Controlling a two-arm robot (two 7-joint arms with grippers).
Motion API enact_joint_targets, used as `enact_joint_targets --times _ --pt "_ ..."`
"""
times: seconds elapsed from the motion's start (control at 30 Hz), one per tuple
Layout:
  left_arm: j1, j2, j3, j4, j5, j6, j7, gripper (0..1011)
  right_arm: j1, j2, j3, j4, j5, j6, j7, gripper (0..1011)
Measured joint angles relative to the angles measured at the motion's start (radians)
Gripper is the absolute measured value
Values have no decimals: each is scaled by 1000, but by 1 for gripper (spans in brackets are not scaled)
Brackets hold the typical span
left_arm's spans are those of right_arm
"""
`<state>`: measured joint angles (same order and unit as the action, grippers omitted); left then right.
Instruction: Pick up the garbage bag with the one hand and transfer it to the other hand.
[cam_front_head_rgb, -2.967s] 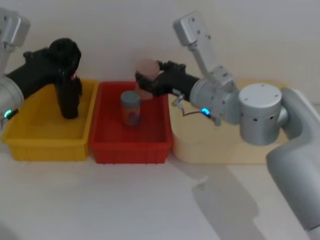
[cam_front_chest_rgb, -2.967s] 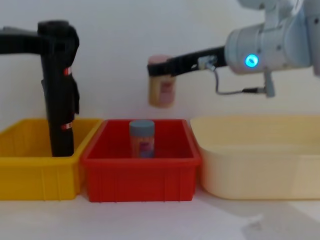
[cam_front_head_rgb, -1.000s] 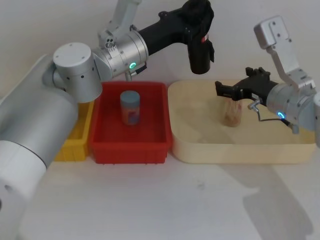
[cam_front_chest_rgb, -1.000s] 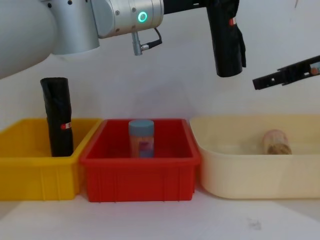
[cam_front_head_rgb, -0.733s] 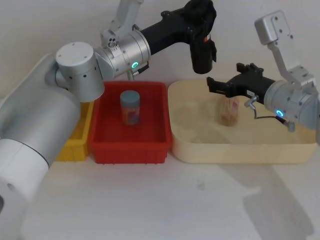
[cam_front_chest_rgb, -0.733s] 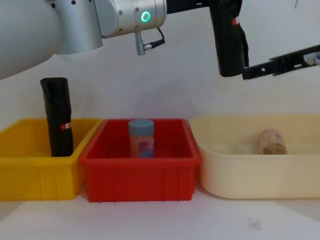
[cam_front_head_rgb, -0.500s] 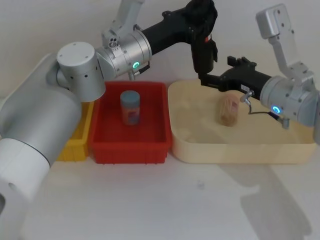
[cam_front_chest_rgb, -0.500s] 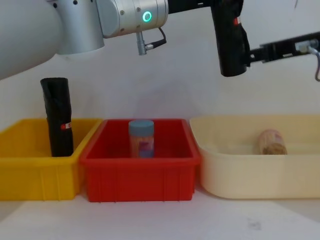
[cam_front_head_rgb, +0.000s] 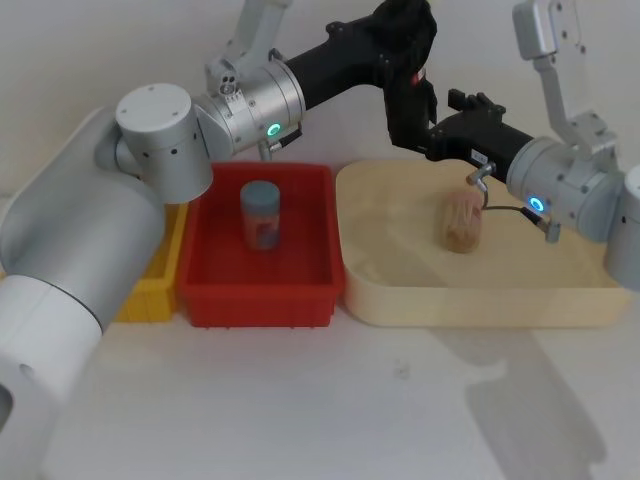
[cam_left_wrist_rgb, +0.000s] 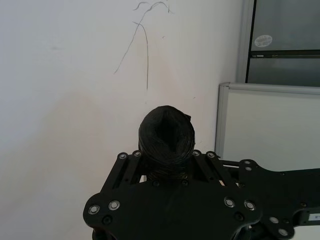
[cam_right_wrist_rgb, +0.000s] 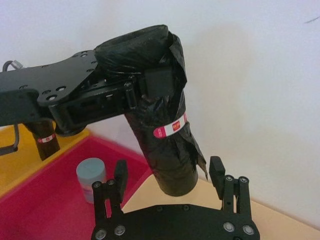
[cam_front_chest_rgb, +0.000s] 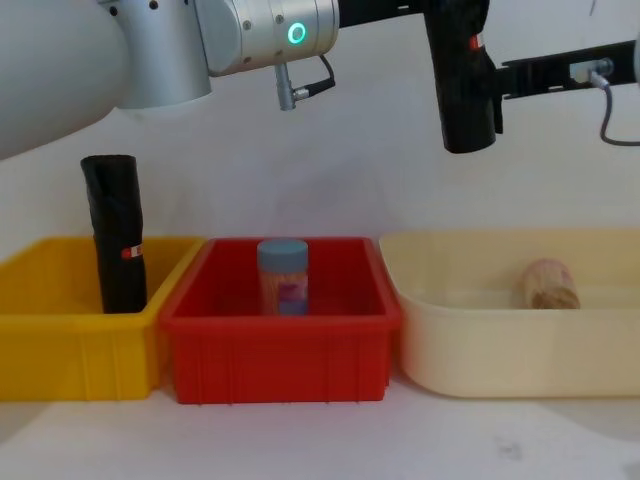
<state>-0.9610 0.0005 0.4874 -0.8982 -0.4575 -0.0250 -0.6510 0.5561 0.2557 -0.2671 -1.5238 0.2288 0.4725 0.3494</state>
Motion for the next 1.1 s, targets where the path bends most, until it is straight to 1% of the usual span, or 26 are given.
enact_joint_targets --times 0.27,0.6,0.77,0.93,0.97,1.0,1.03,1.07,1.1 --pt "-1 -1 0 1 0 -1 0 348 24 -21 -18 40 -15 -24 -30 1001" --pt "-1 -1 0 2 0 -1 0 348 65 -50 -46 98 -28 -54 -50 1001" --pt "-1 -2 0 2 0 -1 0 348 79 -60 -53 118 -34 -63 -56 1001" --pt "-1 -2 0 2 0 -1 0 348 88 -68 -60 131 -38 -71 -61 928" --pt "-1 -2 0 2 0 -1 0 348 91 -69 -61 135 -39 -73 -62 909" --pt "-1 -2 0 2 0 -1 0 351 93 -71 -62 138 -40 -74 -63 865" --pt "-1 -2 0 2 0 -1 0 348 93 -71 -62 138 -40 -74 -63 865" --pt "-1 -2 0 2 0 -1 0 348 95 -72 -64 141 -40 -75 -64 826" --pt "-1 -2 0 2 0 -1 0 348 96 -73 -64 143 -41 -76 -64 816"
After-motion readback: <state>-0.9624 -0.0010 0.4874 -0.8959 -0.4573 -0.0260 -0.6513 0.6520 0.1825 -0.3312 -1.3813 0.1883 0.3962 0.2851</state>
